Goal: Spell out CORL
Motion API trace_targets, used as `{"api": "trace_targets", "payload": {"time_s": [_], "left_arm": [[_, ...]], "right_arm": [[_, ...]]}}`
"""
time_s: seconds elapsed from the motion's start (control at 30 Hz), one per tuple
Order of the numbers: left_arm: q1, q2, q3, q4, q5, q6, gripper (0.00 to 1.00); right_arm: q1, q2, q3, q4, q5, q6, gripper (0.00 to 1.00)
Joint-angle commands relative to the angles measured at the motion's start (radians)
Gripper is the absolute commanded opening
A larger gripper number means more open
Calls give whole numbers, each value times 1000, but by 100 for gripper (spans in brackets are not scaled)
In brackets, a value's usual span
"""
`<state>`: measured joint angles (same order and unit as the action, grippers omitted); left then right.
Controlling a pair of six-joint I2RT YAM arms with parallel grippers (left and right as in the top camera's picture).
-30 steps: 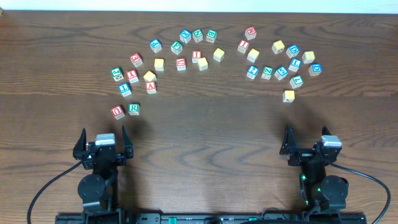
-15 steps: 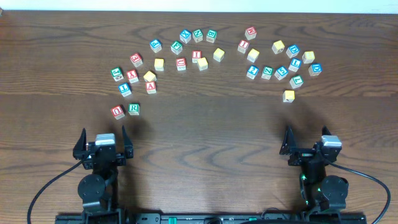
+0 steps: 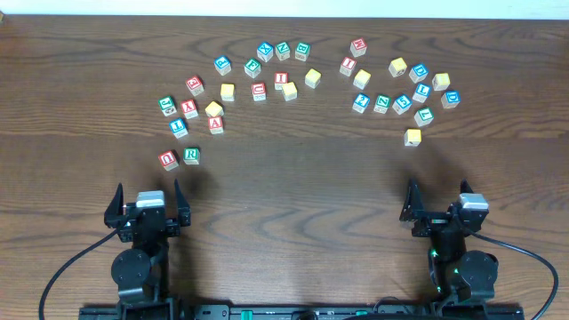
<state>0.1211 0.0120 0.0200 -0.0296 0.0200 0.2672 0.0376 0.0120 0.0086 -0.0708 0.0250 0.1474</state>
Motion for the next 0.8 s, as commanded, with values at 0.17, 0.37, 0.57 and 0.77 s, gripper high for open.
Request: {"api": "trace_targets", "payload": {"time_s": [0.17, 0.37, 0.57, 0.77], "left_arm": [[-5, -2, -16, -40, -13, 18, 98], [-5, -2, -16, -40, -13, 74, 98], [-5, -2, -16, -40, -13, 76, 98], [-5, -2, -16, -40, -4, 25, 98]], "right_arm": [[-5, -6, -3, -3, -2, -14, 99], [-5, -6, -3, -3, -2, -14, 99], [-5, -6, -3, -3, -2, -14, 99], [-5, -6, -3, -3, -2, -14, 99]]}}
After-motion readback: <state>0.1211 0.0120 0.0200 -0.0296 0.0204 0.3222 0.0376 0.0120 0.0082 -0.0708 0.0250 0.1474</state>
